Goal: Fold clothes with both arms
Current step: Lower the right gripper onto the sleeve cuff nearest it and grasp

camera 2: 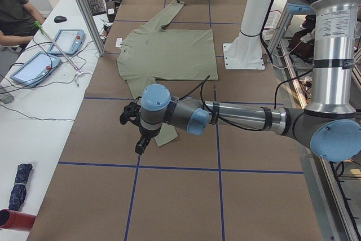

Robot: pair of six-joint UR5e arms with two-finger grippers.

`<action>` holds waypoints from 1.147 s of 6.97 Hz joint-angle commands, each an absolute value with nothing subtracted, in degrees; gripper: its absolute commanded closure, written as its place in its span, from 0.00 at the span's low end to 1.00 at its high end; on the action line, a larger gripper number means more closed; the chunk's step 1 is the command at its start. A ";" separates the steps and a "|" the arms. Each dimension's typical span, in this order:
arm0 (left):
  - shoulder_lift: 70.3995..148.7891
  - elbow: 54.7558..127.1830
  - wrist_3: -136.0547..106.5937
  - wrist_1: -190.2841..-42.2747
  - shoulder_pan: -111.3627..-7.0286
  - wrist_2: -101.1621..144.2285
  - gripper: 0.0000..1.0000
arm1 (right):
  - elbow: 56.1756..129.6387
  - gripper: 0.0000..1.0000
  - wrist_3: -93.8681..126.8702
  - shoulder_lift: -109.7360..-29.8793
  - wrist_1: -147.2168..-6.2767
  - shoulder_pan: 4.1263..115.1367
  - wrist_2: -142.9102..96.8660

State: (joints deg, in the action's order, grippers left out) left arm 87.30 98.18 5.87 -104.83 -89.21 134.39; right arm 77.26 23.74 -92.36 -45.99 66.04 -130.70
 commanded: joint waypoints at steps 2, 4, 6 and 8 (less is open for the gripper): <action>87.36 98.17 5.80 -104.85 -89.21 134.38 0.00 | 77.69 1.00 23.73 -92.29 -46.05 65.92 -130.69; 87.36 98.17 5.80 -104.77 -89.21 134.38 0.00 | 77.96 1.00 23.73 -92.37 -46.05 65.83 -130.69; 87.36 98.17 5.71 -104.77 -89.21 134.38 0.00 | 81.27 1.00 24.78 -92.11 -45.97 65.83 -135.31; 87.54 98.09 5.71 -104.77 -89.21 134.38 0.00 | 83.41 1.00 33.97 -85.21 -46.14 65.92 -143.23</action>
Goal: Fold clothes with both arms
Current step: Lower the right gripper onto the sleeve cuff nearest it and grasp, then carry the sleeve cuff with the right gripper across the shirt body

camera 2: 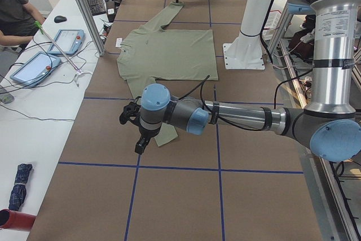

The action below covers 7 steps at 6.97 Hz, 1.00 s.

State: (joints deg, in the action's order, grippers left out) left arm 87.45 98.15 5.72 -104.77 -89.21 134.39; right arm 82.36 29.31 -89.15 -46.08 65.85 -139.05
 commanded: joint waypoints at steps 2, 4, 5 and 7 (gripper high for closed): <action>87.37 98.17 5.71 -104.77 -89.21 134.38 0.00 | 83.41 1.00 39.86 -73.29 -51.71 65.92 -143.61; 87.19 98.09 5.71 -104.77 -89.21 134.38 0.00 | 83.41 1.00 44.38 -56.68 -66.99 64.61 -144.14; 87.19 97.82 5.80 -104.77 -89.21 134.38 0.00 | 82.71 1.00 44.47 -49.12 -74.02 63.03 -142.92; 87.19 97.73 5.71 -104.77 -89.30 134.30 0.00 | 76.78 1.00 46.04 -33.65 -81.28 57.34 -136.35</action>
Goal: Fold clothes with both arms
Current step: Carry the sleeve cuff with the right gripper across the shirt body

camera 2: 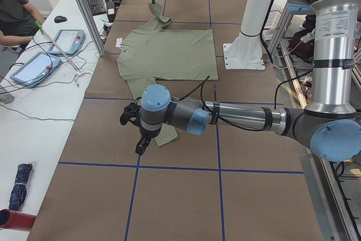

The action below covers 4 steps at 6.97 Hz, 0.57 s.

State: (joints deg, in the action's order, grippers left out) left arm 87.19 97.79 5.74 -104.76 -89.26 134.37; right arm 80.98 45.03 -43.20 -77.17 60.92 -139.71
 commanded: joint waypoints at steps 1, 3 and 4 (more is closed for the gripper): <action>87.19 97.65 5.71 -104.77 -89.30 134.30 0.00 | 71.25 1.00 46.92 -26.44 -81.12 52.00 -130.40; 87.27 97.03 5.71 -104.77 -89.30 134.30 0.00 | 66.97 1.00 47.11 -22.67 -80.77 41.44 -117.21; 87.36 96.68 5.71 -104.77 -89.21 134.30 0.00 | 66.80 1.00 47.28 -22.85 -80.77 39.22 -114.81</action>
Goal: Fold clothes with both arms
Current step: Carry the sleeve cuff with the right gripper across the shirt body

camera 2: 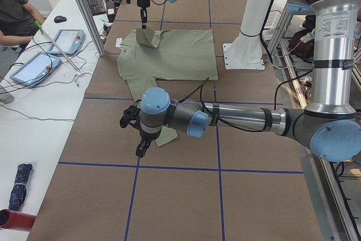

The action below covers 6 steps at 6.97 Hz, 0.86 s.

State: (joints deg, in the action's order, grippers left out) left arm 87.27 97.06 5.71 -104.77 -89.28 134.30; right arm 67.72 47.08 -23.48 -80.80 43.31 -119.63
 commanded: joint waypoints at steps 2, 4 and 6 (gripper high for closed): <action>87.54 96.42 5.80 -104.85 -89.30 134.30 0.00 | 66.71 1.00 47.37 -22.85 -80.16 37.27 -112.77; 88.24 96.24 5.80 -104.77 -89.30 134.21 0.00 | 60.43 0.66 47.55 -20.32 -74.30 34.65 -106.66; 88.42 96.15 5.80 -104.77 -89.30 134.03 0.00 | 57.66 0.01 54.63 -19.60 -66.72 33.84 -103.45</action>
